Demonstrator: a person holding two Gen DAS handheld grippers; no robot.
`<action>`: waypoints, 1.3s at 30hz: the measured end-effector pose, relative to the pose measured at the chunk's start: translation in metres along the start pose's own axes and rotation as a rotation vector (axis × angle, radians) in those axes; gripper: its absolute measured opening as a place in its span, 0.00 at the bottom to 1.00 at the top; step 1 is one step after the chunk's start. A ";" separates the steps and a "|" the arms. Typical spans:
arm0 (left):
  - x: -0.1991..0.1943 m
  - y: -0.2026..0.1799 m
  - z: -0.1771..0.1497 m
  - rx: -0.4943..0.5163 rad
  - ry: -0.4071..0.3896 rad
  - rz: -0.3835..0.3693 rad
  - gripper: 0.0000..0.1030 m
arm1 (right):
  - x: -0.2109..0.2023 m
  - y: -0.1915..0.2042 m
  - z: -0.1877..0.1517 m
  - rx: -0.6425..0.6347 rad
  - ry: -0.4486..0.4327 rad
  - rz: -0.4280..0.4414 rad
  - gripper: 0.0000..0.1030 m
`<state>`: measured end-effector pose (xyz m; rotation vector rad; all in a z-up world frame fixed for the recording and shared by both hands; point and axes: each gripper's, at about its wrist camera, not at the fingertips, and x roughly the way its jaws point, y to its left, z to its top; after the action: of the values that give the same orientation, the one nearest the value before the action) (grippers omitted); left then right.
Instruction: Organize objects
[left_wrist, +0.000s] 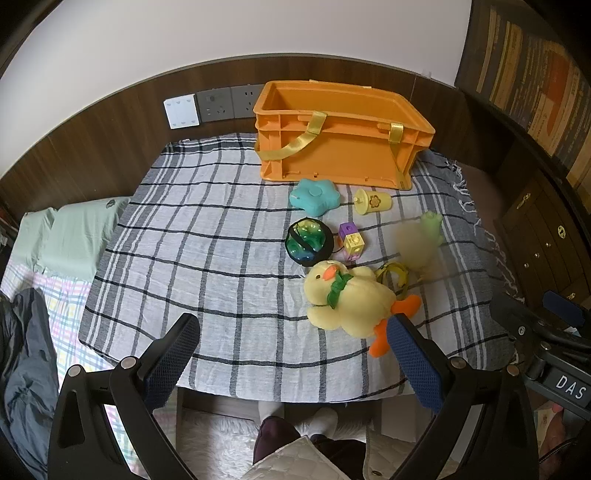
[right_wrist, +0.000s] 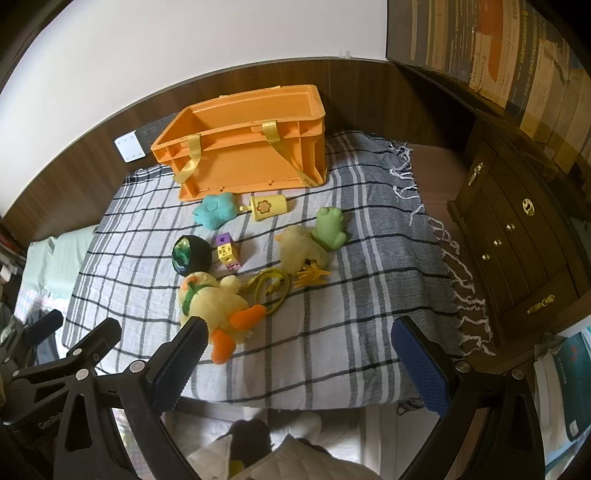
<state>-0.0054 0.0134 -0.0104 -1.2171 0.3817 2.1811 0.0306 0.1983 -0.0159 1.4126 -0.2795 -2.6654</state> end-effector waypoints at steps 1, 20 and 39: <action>0.001 -0.001 0.000 0.002 0.001 0.000 1.00 | 0.001 -0.001 0.001 0.001 0.002 0.001 0.97; 0.003 -0.001 0.001 0.048 0.006 -0.034 1.00 | 0.003 -0.003 0.001 -0.005 0.002 0.014 0.97; 0.018 -0.005 0.011 0.089 0.049 -0.086 1.00 | 0.020 -0.008 0.012 -0.014 0.029 0.041 0.96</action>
<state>-0.0170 0.0300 -0.0196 -1.2178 0.4350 2.0429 0.0089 0.2033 -0.0272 1.4246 -0.2831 -2.6073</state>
